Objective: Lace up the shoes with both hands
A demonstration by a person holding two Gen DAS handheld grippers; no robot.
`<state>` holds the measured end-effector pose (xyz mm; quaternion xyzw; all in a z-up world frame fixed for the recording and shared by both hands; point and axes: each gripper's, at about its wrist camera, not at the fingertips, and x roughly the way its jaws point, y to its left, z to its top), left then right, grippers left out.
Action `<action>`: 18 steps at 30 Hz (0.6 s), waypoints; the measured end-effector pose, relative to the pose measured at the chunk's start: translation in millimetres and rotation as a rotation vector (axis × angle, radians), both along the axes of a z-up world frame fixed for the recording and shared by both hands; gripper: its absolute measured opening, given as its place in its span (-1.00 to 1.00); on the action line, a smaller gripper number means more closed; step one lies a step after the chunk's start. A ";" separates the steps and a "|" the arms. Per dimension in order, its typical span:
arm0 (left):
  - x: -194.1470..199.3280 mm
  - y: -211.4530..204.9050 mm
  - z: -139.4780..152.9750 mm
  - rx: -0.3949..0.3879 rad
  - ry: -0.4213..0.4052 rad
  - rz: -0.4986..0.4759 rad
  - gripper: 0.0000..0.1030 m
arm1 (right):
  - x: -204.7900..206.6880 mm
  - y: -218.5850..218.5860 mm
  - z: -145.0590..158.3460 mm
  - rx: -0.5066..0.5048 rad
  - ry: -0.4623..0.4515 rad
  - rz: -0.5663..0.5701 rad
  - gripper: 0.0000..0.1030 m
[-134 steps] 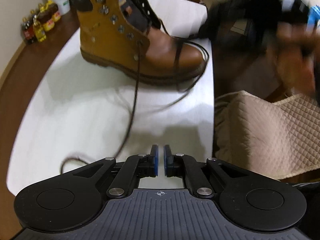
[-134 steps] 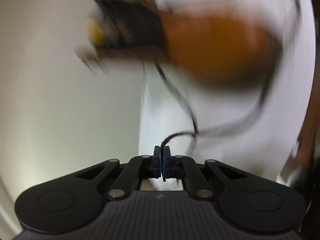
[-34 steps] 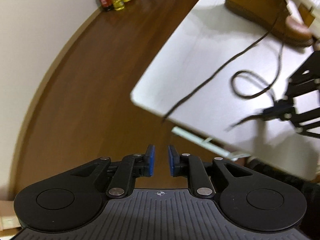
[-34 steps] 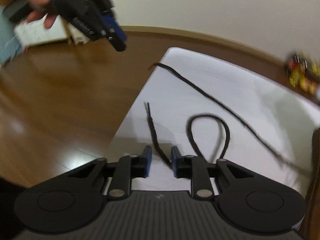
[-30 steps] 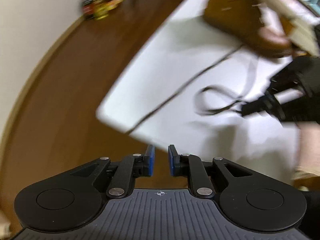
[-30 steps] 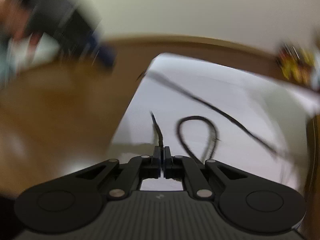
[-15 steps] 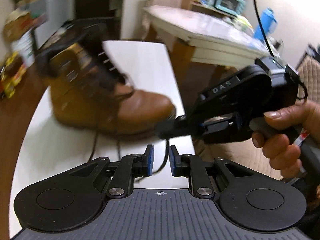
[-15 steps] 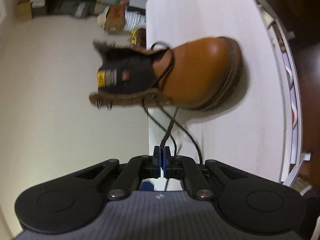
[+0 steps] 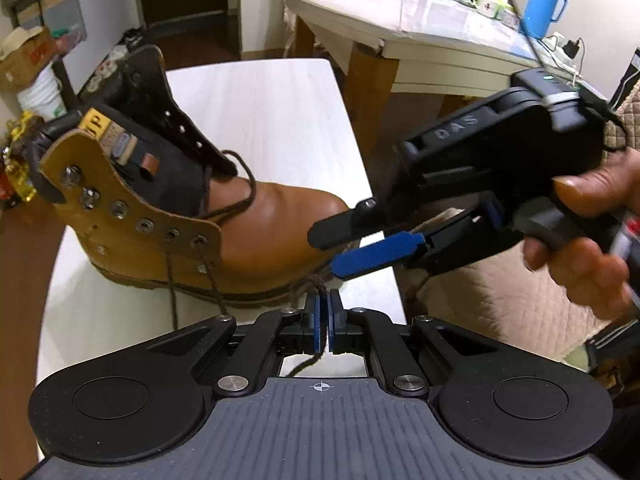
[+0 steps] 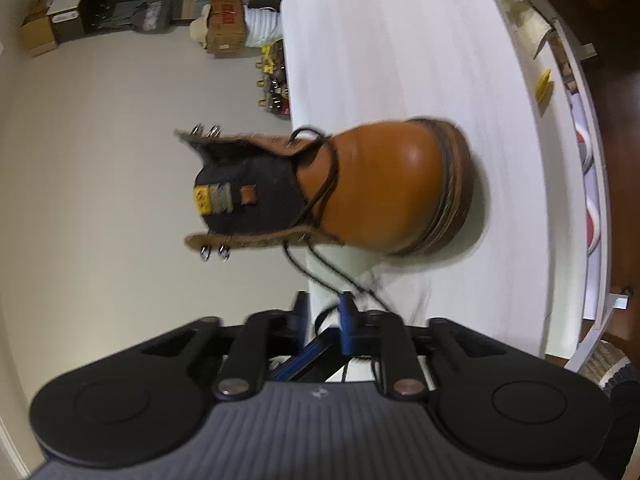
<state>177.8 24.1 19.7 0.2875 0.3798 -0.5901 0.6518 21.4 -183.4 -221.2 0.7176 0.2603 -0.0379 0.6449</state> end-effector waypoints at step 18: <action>-23.9 29.5 10.1 -0.018 -0.107 -0.168 -0.92 | 33.3 15.8 -52.9 0.373 0.018 0.122 -0.77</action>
